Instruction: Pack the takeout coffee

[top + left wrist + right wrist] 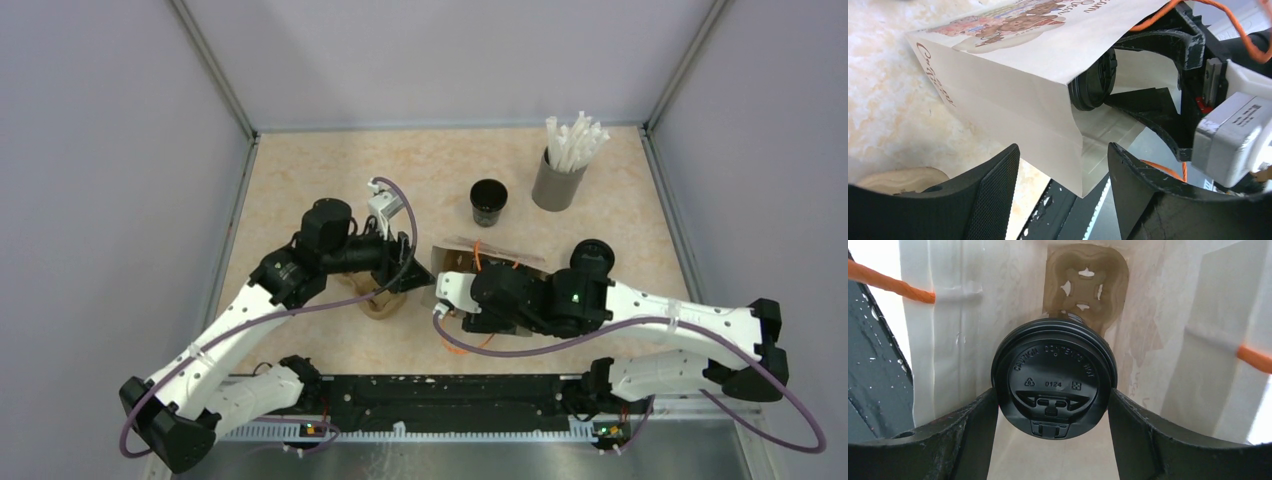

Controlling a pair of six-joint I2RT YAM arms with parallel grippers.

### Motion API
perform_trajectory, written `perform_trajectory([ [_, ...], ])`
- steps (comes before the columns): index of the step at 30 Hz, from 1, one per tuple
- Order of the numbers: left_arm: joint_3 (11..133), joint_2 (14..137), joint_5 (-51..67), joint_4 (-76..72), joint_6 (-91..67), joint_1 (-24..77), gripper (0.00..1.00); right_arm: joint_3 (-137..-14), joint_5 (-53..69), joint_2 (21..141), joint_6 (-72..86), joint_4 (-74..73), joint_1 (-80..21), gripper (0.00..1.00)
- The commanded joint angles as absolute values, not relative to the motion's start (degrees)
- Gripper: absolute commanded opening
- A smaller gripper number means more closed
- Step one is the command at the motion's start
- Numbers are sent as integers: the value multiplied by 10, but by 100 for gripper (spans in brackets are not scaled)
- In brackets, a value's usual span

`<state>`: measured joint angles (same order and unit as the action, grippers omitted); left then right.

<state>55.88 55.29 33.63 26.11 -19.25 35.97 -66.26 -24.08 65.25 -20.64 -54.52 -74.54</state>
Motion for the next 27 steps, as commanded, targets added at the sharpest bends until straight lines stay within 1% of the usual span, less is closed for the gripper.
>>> perform_trajectory([
  [1,554,552,349,249,-212,362,71,-649,-273,638,-187,-533,-757,54],
  [6,550,566,350,224,-221,363,69,-631,-308,636,-192,-518,-757,54],
  [13,555,595,338,201,-223,373,63,-596,-361,614,-204,-499,-757,54],
  [17,572,600,283,214,-222,399,66,-589,-371,612,-210,-485,-746,54],
  [19,573,608,266,215,-222,408,64,-583,-371,613,-220,-475,-740,54],
  [21,578,624,260,224,-219,413,56,-576,-372,615,-233,-462,-730,54],
  [25,579,631,232,211,-212,425,27,-569,-369,616,-264,-429,-693,54],
  [27,569,622,224,175,-204,427,15,-565,-365,616,-286,-409,-676,54],
])
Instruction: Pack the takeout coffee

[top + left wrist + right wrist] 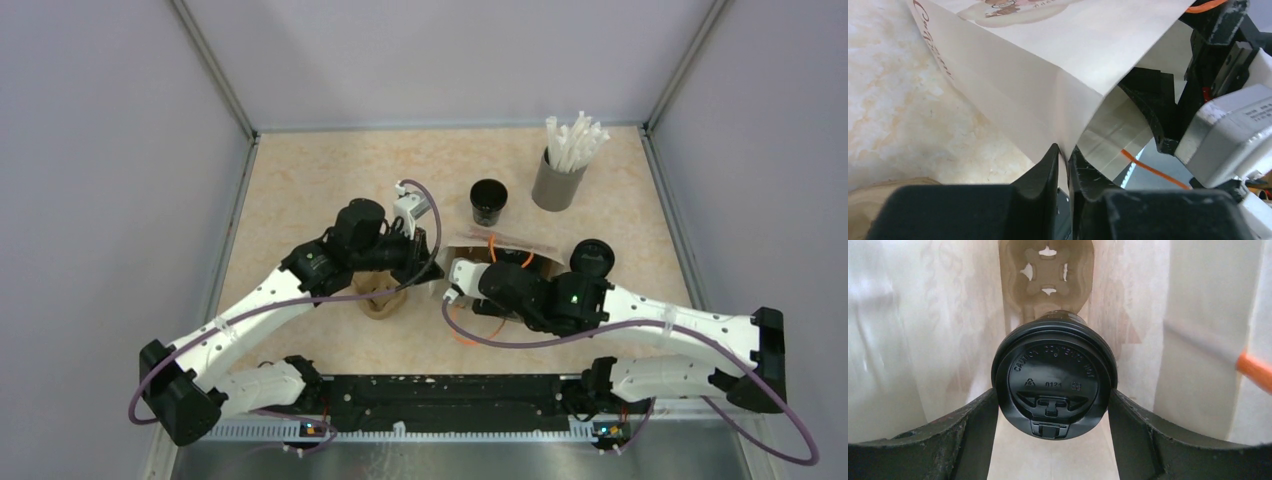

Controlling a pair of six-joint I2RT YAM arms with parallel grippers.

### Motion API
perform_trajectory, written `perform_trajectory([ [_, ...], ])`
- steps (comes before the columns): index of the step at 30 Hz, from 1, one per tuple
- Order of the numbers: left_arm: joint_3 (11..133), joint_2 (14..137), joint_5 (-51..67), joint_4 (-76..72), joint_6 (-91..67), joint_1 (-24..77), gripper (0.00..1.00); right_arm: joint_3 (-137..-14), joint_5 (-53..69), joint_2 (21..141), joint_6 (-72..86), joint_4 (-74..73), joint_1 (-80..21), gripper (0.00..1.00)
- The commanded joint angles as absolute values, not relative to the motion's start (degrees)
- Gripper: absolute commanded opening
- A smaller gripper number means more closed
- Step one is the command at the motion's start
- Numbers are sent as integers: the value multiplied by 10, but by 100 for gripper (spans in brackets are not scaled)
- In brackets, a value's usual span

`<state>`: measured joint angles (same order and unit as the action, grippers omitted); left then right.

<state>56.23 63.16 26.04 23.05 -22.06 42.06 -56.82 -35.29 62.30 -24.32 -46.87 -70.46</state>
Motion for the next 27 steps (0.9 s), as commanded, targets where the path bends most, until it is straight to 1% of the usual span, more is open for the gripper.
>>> perform_trajectory([
  [1,560,618,219,154,-201,428,12,-561,-366,617,-297,-397,-670,54],
  [3,539,608,215,103,-195,428,9,-558,-374,618,-315,-376,-659,54],
  [5,529,604,199,75,-201,428,10,-563,-365,615,-320,-365,-647,54],
  [6,530,606,195,74,-205,428,16,-566,-350,611,-320,-364,-643,54],
  [9,536,615,205,96,-208,428,42,-564,-304,593,-321,-372,-643,54],
  [10,535,616,206,105,-208,429,47,-563,-290,590,-319,-375,-643,54],
  [16,530,595,195,142,-218,429,62,-564,-241,576,-305,-411,-643,54],
  [20,533,600,198,154,-224,429,64,-563,-232,579,-310,-432,-645,54],
  [27,544,626,201,155,-216,429,62,-560,-238,577,-314,-456,-645,54],
])
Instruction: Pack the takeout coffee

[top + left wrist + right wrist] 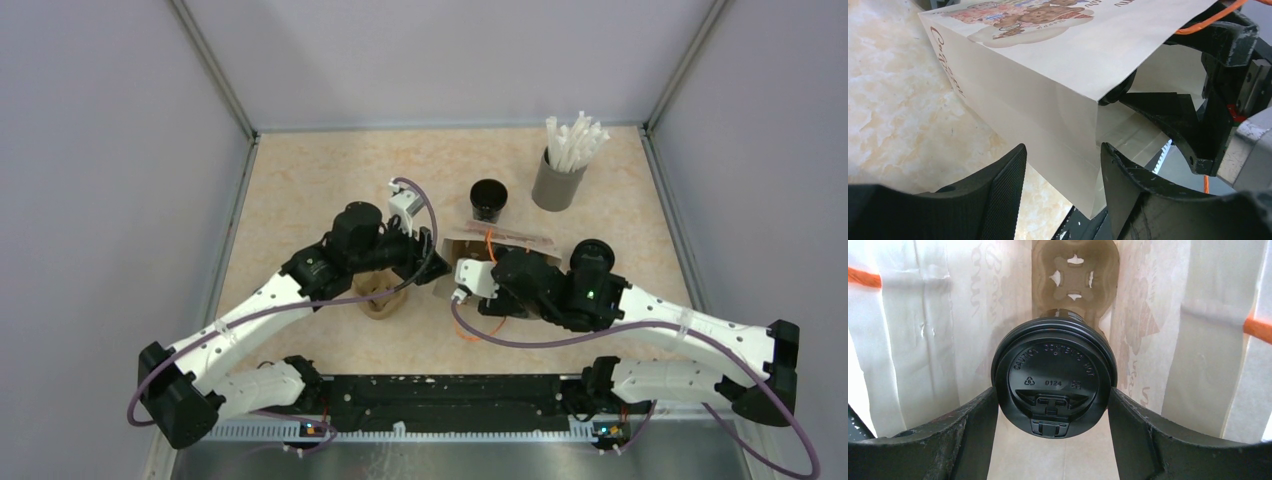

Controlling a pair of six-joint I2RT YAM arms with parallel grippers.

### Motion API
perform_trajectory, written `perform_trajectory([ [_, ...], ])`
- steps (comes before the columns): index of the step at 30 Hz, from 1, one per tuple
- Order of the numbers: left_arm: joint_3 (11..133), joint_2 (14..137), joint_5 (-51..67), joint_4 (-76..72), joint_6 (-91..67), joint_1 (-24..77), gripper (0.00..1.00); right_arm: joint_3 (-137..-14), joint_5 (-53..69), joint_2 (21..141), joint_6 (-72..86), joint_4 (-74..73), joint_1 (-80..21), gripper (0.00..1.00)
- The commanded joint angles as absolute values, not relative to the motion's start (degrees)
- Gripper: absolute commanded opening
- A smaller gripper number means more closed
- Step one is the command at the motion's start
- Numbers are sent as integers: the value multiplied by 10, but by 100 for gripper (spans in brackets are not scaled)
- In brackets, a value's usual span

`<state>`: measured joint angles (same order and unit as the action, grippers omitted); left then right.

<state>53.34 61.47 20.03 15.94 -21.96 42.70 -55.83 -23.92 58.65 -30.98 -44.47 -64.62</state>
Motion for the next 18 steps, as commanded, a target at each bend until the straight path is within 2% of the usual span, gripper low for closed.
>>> perform_trajectory([
  [1,544,627,204,155,-214,429,58,-558,-241,577,-314,-455,-646,54],
  [6,537,625,220,139,-216,429,33,-573,-246,596,-319,-442,-650,54],
  [10,528,621,238,126,-216,429,20,-578,-240,611,-346,-417,-651,54],
  [14,526,618,253,121,-214,429,2,-580,-247,642,-359,-398,-651,54],
  [18,524,620,267,115,-216,428,0,-568,-256,653,-376,-356,-652,54],
])
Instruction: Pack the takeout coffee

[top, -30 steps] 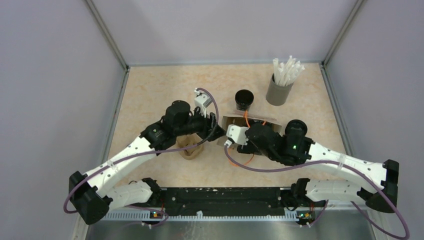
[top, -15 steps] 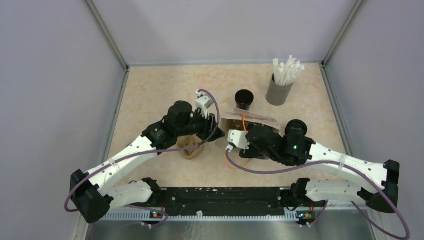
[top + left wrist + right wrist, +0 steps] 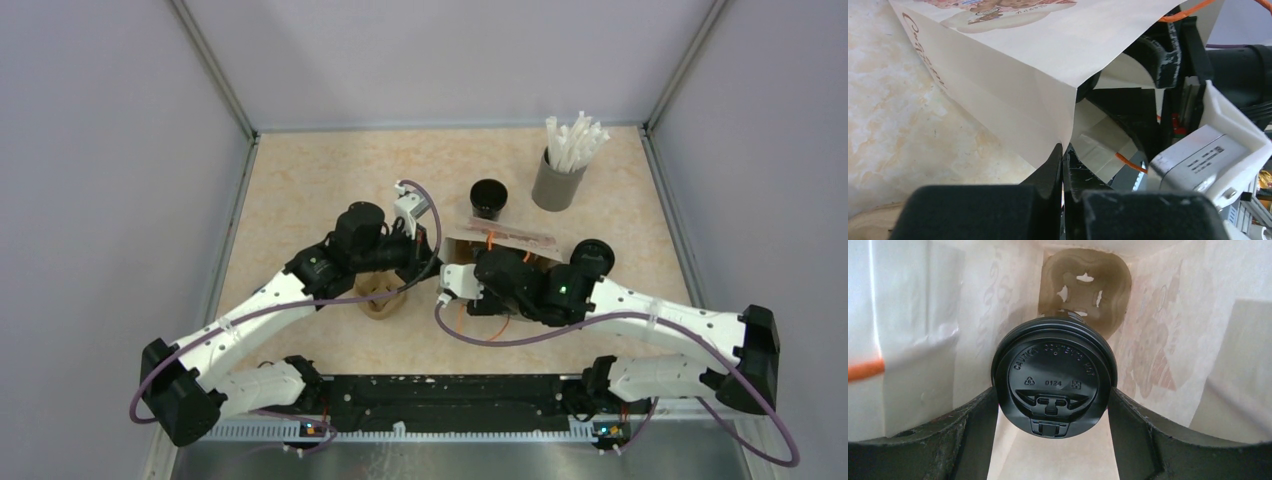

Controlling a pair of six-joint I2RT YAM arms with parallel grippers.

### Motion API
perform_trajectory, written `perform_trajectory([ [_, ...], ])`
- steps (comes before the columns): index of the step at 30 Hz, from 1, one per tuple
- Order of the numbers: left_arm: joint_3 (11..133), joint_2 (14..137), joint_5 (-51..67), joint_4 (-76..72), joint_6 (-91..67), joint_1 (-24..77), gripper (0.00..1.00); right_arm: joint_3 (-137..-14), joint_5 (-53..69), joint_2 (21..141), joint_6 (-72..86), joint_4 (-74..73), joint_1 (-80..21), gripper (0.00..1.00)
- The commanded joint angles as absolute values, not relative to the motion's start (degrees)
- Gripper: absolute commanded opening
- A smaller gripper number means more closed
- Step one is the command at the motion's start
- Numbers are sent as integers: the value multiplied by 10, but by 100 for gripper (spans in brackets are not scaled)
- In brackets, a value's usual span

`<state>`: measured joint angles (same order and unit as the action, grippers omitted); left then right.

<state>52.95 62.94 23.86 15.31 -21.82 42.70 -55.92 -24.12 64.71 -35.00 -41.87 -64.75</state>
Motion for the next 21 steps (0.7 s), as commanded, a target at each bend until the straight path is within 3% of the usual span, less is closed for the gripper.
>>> perform_trajectory([
  [1,524,621,271,116,-217,429,0,-564,-257,653,-382,-349,-651,54],
  [21,504,599,280,122,-210,428,0,-500,-234,623,-379,-310,-599,54],
])
